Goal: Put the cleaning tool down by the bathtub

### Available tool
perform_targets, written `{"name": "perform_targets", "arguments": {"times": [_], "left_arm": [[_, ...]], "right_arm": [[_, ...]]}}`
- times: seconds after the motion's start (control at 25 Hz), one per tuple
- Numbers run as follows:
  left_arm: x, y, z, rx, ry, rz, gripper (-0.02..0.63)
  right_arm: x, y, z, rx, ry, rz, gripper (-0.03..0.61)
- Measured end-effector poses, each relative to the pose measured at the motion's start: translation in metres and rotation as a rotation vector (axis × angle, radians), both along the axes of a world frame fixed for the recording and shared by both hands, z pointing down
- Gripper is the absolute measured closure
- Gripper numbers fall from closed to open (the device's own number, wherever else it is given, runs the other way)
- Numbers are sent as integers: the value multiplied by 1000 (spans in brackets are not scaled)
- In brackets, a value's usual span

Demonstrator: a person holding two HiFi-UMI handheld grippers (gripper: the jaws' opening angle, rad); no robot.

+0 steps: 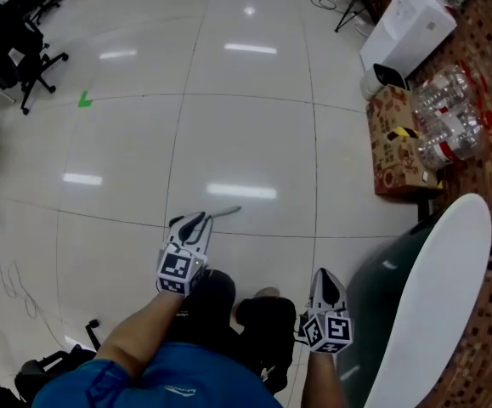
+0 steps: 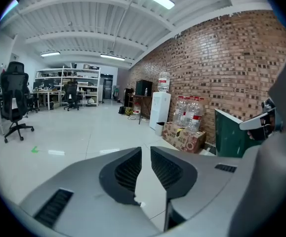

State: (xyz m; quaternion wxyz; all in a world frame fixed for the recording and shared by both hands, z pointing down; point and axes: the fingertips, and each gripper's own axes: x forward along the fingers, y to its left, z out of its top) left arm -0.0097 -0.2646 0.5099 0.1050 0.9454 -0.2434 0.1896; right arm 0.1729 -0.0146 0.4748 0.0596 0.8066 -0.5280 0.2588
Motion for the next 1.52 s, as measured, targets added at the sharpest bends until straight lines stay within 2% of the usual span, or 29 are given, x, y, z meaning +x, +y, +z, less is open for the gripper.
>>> {"name": "perform_targets", "arguments": {"times": [0.16, 0.32, 0.52, 0.68, 0.76, 0.84, 1.0, 1.12, 1.24, 1.36, 1.44, 1.52], "left_arm": [[0, -8, 63, -38, -10, -82, 554], [-3, -19, 130, -52, 3, -156, 554], [1, -32, 195, 8, 13, -192, 554], [-18, -51, 220, 61, 21, -228, 554], [-29, -63, 228, 73, 36, -236, 577], [-35, -71, 236, 83, 53, -233, 612], [-44, -80, 255, 99, 81, -159, 612], [-64, -86, 278, 116, 56, -117, 612], [-94, -99, 303, 139, 2, -162, 612], [-111, -109, 307, 133, 26, -197, 612], [-107, -108, 309, 157, 29, -147, 612], [-98, -101, 325, 193, -12, -57, 612]], "right_arm": [[17, -6, 35, 16, 25, 4, 566], [25, -36, 77, 39, 69, -83, 566], [19, -91, 164, 4, 111, -306, 561], [-18, -151, 236, -23, 104, -513, 549], [-41, -181, 265, -29, 108, -592, 514], [-62, -206, 289, -28, 119, -657, 506], [-113, -248, 328, -6, 126, -764, 462], [-145, -269, 353, 5, 136, -827, 448], [-165, -283, 383, -5, 160, -899, 443], [-181, -293, 420, -35, 180, -968, 434], [-190, -299, 445, -64, 196, -1011, 433], [-201, -304, 467, -92, 213, -1060, 428]]}}
